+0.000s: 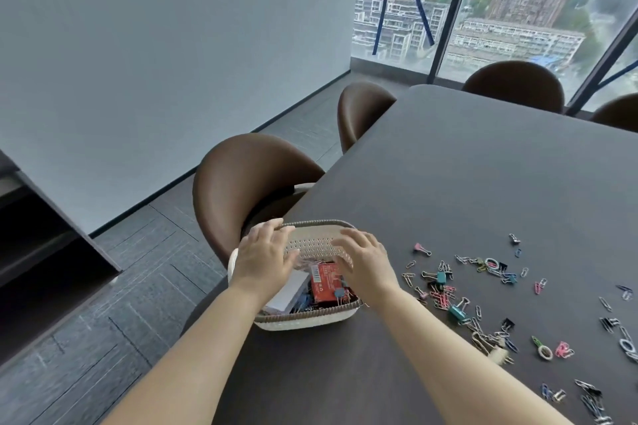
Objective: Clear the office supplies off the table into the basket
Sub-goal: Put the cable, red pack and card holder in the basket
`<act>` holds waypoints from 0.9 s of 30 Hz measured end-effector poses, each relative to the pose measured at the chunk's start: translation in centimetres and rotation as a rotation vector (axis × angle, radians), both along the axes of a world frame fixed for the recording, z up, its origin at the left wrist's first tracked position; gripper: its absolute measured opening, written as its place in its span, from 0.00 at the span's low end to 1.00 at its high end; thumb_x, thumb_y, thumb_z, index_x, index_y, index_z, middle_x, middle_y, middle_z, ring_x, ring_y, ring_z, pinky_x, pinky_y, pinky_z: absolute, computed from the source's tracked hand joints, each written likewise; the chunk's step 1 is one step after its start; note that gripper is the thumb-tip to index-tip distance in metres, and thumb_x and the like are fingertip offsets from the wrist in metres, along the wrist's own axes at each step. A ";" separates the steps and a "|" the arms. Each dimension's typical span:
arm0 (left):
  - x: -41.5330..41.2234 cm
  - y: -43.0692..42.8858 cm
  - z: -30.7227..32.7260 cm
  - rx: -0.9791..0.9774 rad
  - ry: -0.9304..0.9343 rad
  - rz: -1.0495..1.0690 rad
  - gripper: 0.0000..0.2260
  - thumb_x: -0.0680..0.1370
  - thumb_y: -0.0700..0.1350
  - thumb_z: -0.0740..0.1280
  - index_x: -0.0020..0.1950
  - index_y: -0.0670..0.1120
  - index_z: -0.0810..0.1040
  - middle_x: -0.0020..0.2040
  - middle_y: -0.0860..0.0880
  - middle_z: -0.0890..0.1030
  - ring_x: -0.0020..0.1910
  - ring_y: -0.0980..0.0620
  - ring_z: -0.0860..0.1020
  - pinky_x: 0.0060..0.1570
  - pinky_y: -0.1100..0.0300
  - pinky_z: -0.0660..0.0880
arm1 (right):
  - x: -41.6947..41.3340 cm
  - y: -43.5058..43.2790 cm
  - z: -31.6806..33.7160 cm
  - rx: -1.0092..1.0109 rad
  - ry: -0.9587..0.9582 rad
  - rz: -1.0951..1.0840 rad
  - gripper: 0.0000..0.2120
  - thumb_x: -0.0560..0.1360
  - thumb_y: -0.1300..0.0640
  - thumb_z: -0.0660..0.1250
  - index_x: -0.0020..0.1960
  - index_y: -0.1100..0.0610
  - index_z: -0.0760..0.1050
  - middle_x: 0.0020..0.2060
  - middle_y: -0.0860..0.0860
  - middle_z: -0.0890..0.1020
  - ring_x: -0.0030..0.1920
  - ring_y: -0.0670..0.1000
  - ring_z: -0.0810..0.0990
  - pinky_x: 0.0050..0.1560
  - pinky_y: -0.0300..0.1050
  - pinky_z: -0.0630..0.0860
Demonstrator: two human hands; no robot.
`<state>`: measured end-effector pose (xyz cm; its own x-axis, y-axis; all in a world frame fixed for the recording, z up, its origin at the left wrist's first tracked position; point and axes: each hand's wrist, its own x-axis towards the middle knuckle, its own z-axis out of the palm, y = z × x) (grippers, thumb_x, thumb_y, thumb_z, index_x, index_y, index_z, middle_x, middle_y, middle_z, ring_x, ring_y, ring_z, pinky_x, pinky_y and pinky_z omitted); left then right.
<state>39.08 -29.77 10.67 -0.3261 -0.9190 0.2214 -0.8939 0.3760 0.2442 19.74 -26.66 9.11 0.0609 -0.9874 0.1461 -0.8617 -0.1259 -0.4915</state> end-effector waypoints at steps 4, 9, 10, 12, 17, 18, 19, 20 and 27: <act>-3.1 0.5 0.3 -0.118 -0.021 -0.142 0.20 0.74 0.53 0.58 0.59 0.44 0.75 0.61 0.41 0.75 0.61 0.40 0.73 0.56 0.43 0.72 | -3.0 1.8 -0.1 -0.021 0.061 -0.167 0.22 0.79 0.49 0.57 0.71 0.48 0.60 0.74 0.47 0.57 0.74 0.52 0.53 0.72 0.51 0.49; -10.7 2.9 -1.5 -0.082 0.019 -0.430 0.19 0.73 0.53 0.56 0.59 0.44 0.72 0.62 0.42 0.75 0.65 0.45 0.66 0.58 0.44 0.71 | -10.5 6.9 -2.3 0.070 0.066 -0.436 0.23 0.77 0.50 0.59 0.71 0.49 0.59 0.73 0.46 0.59 0.73 0.52 0.54 0.72 0.48 0.49; -12.5 3.7 -2.2 -0.048 -0.007 -0.490 0.20 0.72 0.53 0.56 0.59 0.44 0.73 0.62 0.43 0.75 0.65 0.46 0.65 0.58 0.45 0.72 | -12.1 8.4 -3.0 0.117 0.087 -0.488 0.24 0.77 0.50 0.59 0.71 0.49 0.59 0.73 0.46 0.59 0.73 0.52 0.53 0.72 0.48 0.49; -15.9 5.6 -3.9 0.019 -0.104 -0.585 0.22 0.74 0.53 0.55 0.63 0.44 0.73 0.66 0.44 0.72 0.69 0.46 0.63 0.61 0.46 0.71 | -14.9 11.7 -4.6 0.221 0.130 -0.583 0.24 0.77 0.50 0.59 0.72 0.49 0.57 0.73 0.47 0.59 0.73 0.52 0.53 0.72 0.49 0.49; -19.2 8.4 -10.7 0.307 -0.440 -0.574 0.31 0.76 0.62 0.43 0.76 0.48 0.41 0.74 0.50 0.33 0.71 0.50 0.31 0.70 0.50 0.36 | -19.0 19.7 -8.5 0.461 0.219 -0.735 0.27 0.77 0.46 0.56 0.73 0.49 0.53 0.75 0.48 0.54 0.74 0.54 0.49 0.73 0.54 0.47; -19.1 8.4 -11.9 0.329 -0.473 -0.505 0.34 0.73 0.64 0.39 0.75 0.49 0.39 0.72 0.49 0.30 0.70 0.48 0.28 0.70 0.46 0.36 | -19.4 21.1 -9.2 0.494 0.237 -0.759 0.28 0.77 0.44 0.55 0.74 0.48 0.51 0.75 0.48 0.52 0.75 0.54 0.46 0.73 0.55 0.45; -19.0 8.4 -13.1 0.362 -0.482 -0.418 0.35 0.72 0.66 0.38 0.75 0.50 0.38 0.72 0.49 0.29 0.70 0.47 0.28 0.69 0.42 0.37 | -19.8 22.2 -9.8 0.522 0.244 -0.787 0.29 0.77 0.42 0.54 0.74 0.48 0.50 0.75 0.48 0.50 0.75 0.55 0.44 0.73 0.57 0.44; -19.1 8.4 -13.7 0.402 -0.475 -0.330 0.35 0.74 0.67 0.40 0.75 0.50 0.37 0.73 0.48 0.30 0.71 0.45 0.29 0.68 0.39 0.39 | -20.1 23.2 -10.3 0.543 0.242 -0.812 0.30 0.77 0.40 0.54 0.75 0.47 0.48 0.76 0.48 0.48 0.75 0.55 0.42 0.73 0.59 0.43; -19.6 8.5 -14.4 0.367 -0.390 -0.281 0.36 0.73 0.67 0.43 0.76 0.49 0.43 0.76 0.46 0.40 0.74 0.44 0.39 0.71 0.44 0.41 | -20.2 24.0 -12.9 0.531 0.188 -0.821 0.31 0.77 0.38 0.51 0.75 0.47 0.45 0.76 0.50 0.43 0.75 0.54 0.40 0.73 0.59 0.43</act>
